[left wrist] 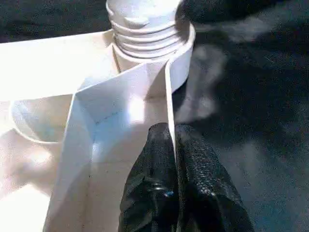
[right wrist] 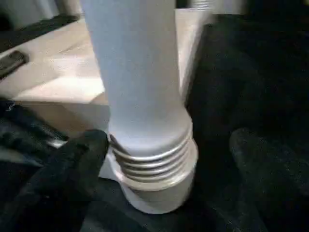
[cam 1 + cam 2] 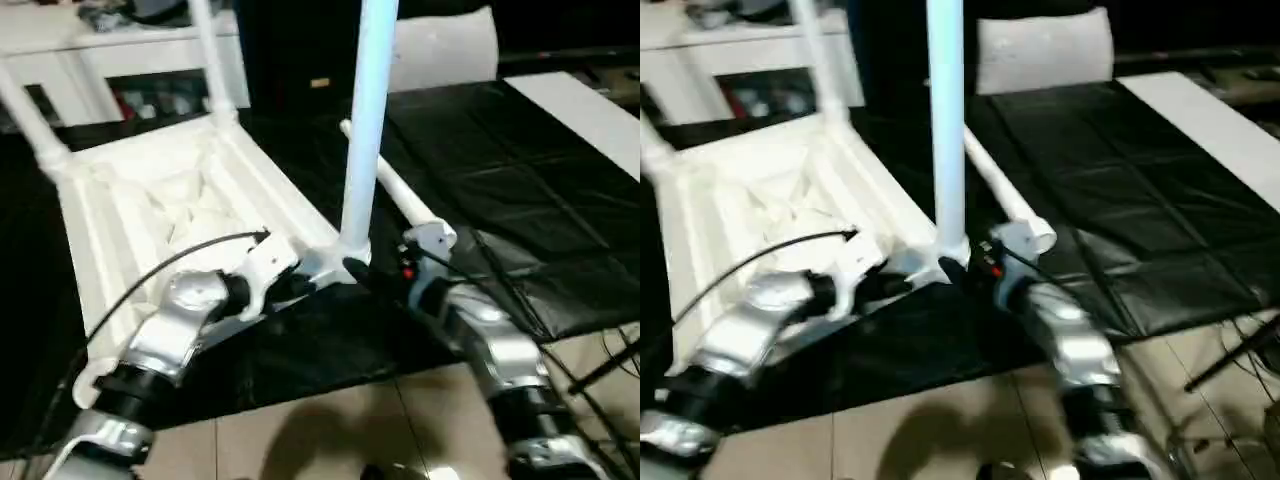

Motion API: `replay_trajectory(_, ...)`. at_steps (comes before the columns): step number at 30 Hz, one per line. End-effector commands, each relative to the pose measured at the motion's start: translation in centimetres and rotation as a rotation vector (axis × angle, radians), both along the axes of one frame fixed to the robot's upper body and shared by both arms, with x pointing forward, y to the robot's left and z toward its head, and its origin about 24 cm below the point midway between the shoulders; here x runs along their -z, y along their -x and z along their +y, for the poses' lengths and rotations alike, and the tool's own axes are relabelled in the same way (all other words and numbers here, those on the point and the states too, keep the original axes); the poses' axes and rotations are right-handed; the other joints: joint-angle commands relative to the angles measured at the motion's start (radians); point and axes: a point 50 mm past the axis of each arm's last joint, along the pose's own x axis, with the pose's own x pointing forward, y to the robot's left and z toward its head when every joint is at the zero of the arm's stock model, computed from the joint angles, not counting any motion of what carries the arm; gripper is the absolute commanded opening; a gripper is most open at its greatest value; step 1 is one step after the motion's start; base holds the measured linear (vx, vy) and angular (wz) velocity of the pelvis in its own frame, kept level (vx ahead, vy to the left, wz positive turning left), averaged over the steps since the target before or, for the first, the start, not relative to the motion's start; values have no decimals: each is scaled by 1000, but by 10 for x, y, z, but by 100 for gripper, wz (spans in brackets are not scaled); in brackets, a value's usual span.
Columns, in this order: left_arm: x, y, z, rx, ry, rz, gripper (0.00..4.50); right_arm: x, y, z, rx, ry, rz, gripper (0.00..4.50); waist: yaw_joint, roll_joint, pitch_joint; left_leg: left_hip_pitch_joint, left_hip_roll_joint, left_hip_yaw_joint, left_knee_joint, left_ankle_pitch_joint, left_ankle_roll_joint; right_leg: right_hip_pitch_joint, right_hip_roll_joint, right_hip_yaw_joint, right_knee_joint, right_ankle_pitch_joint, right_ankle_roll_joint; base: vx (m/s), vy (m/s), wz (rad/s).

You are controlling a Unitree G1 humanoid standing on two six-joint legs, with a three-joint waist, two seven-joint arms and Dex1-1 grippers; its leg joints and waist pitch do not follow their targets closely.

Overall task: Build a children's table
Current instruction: Rotate leg to tighten

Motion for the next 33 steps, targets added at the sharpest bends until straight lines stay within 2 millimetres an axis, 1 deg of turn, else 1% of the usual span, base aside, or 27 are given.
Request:
replay_trajectory(1, -5, 7, 1, 169, -24, -4, 0, -3, 5, -5, -139, 57, -27, 446, 6, -4, -69, -8, 20, 6, -65, -43, 112, 78, -65, 79, -68, -290, -62, 0, 0, 0)
replay_trajectory(3, -5, 8, 3, 195, -32, 8, 0, -4, 6, -7, -171, 66, -28, 446, 16, -6, -69, -7, 21, 8, -65, -36, 115, 78, -65, 81, -63, -266, -74, 0, 0, 0)
replay_trajectory(4, -5, 11, 7, 249, -35, 25, 0, -7, 8, -9, -228, 72, -26, 446, 20, -5, -69, -7, 20, 8, -65, -39, 115, 80, -66, 80, -63, -270, -75, 0, 0, 0)
replay_trajectory(5, -6, 12, 8, 265, -37, 33, 0, -9, 8, -10, -251, 74, -27, 446, 24, -4, -70, -7, 21, 8, -65, -34, 115, 80, -65, 81, -61, -263, -79, 0, 0, 0)
replay_trajectory(6, -6, 14, 12, 323, -52, 51, 0, -12, 9, -11, -322, 74, -16, 446, 29, -3, -72, -6, 22, 8, -65, -29, 118, 80, -65, 81, -59, -252, -84, 0, 0, 0)
replay_trajectory(8, -7, 14, 14, 347, -61, 56, 0, -14, 10, -11, -348, 73, -9, 446, 33, -3, -73, -7, 24, 7, -64, -20, 119, 80, -65, 82, -55, -234, -90, 0, 0, 0)
replay_trajectory(9, -7, 14, 16, 398, -82, 63, 0, -16, 10, -11, -411, 87, 10, 446, 41, -10, -73, -6, 24, 9, -64, -19, 121, 80, -64, 81, -55, -237, -92, 0, 0, 0)
replay_trajectory(10, -8, 14, 16, 427, -87, 69, 0, -17, 10, -11, -455, 92, 20, 446, 46, -8, -73, -6, 22, 10, -63, -22, 123, 79, -63, 80, -56, -247, -91, 0, 0, 0)
replay_trajectory(11, -8, 15, 16, 462, -94, 85, 0, -18, 12, -10, -513, 107, 25, 446, 51, -8, -73, -5, 25, 10, -64, -27, 119, 78, -64, 81, -56, -258, -87, 0, 0, 0)
replay_trajectory(12, -8, 15, 16, 467, -95, 87, 0, -18, 12, -10, -522, 109, 25, 446, 52, -9, -73, -5, 25, 11, -64, -31, 118, 78, -64, 81, -56, -263, -85, 0, 0, 0)
replay_trajectory(13, -8, 16, 16, 488, -100, 93, 0, -18, 13, -10, -554, 120, 25, 446, 57, -7, -73, -3, 28, 10, -65, -30, 111, 77, -68, 83, -56, -266, -85, 0, 0, 0)
replay_trajectory(14, -9, 16, 16, 500, -102, 94, 0, -18, 13, -9, -572, 126, 26, 446, 60, -10, -73, -3, 29, 10, -65, -29, 106, 77, -68, 83, -55, -267, -85, 0, 0, 0)
replay_trajectory(15, -9, 16, 15, 512, -103, 97, 0, -18, 13, -8, -593, 131, 27, 446, 63, -11, -74, -4, 28, 10, -65, -26, 103, 78, -68, 84, -55, -264, -85, 0, 0, 0)
replay_trajectory(18, -11, 16, 13, 567, -103, 112, 0, -19, 13, -3, -660, 142, 34, 446, 70, -14, -75, -3, 28, 12, -66, -25, 96, 78, -68, 84, -54, -266, -84, 0, 0, 0)
replay_trajectory(19, -11, 15, 12, 589, -111, 112, 0, -18, 13, -1, -689, 149, 40, 446, 71, -15, -75, -4, 28, 12, -65, -24, 97, 78, -68, 84, -54, -264, -85, 0, 0, 0)
replay_trajectory(20, -11, 15, 12, 590, -112, 112, 0, -18, 13, -1, -690, 149, 40, 430, 72, -16, -75, -2, 29, 12, -66, -24, 95, 77, -68, 85, -54, -263, -86, 0, 0, 0)
replay_trajectory(21, -11, 14, 12, 606, -132, 109, 0, -16, 14, 1, -729, 156, 51, 430, 74, -19, -74, -4, 28, 12, -66, -31, 92, 78, -69, 85, -54, -273, -85, 0, 0, 0)
replay_trajectory(23, -10, 13, 12, 612, -138, 108, 0, -16, 14, 2, -742, 158, 55, 430, 74, -19, -74, -4, 26, 12, -67, -37, 90, 79, -68, 85, -56, -286, -79, 0, 0, 0)
replay_trajectory(25, -10, 12, 11, 618, -141, 103, 0, -15, 14, 3, -764, 164, 60, 401, 73, -21, -73, -4, 25, 13, -68, -42, 86, 78, -68, 88, -58, -308, -67, 0, 0, 0)
replay_trajectory(27, -12, 11, 10, 623, -140, 94, 0, -15, 12, 6, -771, 162, 60, 390, 72, -22, -72, -1, 23, 14, -69, -53, 81, 76, -66, 91, -61, -330, -61, 0, 0, 0)
replay_trajectory(28, -12, 11, 10, 624, -139, 94, 0, -15, 12, 7, -776, 162, 55, 383, 72, -23, -72, -1, 23, 15, -69, -56, 81, 76, -66, 91, -62, -334, -61, 0, 0, 0)
replay_trajectory(29, -11, 10, 10, 629, -140, 92, 0, -15, 12, 10, -793, 164, 52, 360, 72, -21, -72, -1, 23, 14, -69, -55, 81, 76, -66, 93, -61, -335, -62, 0, 0, 0)
replay_trajectory(30, -11, 10, 10, 630, -140, 92, 0, -14, 12, 12, -797, 164, 51, 360, 71, -21, -72, -2, 23, 14, -70, -53, 81, 76, -66, 93, -61, -333, -63, 0, 0, 0)
replay_trajectory(31, -11, 11, 9, 631, -140, 92, 0, -14, 11, 12, -800, 162, 52, 354, 70, -24, -73, -1, 23, 14, -70, -48, 82, 77, -66, 94, -59, -327, -66, 0, 0, 0)
replay_trajectory(32, -11, 10, 9, 633, -140, 92, 0, -14, 11, 13, -803, 161, 53, 344, 71, -23, -73, -1, 24, 14, -70, -48, 83, 76, -66, 95, -59, -325, -67, 0, 0, 0)
replay_trajectory(33, -11, 10, 9, 636, -139, 91, 0, -14, 11, 14, -807, 159, 55, 344, 71, -22, -73, -1, 24, 14, -70, -47, 86, 76, -66, 95, -58, -322, -70, 0, 0, 0)
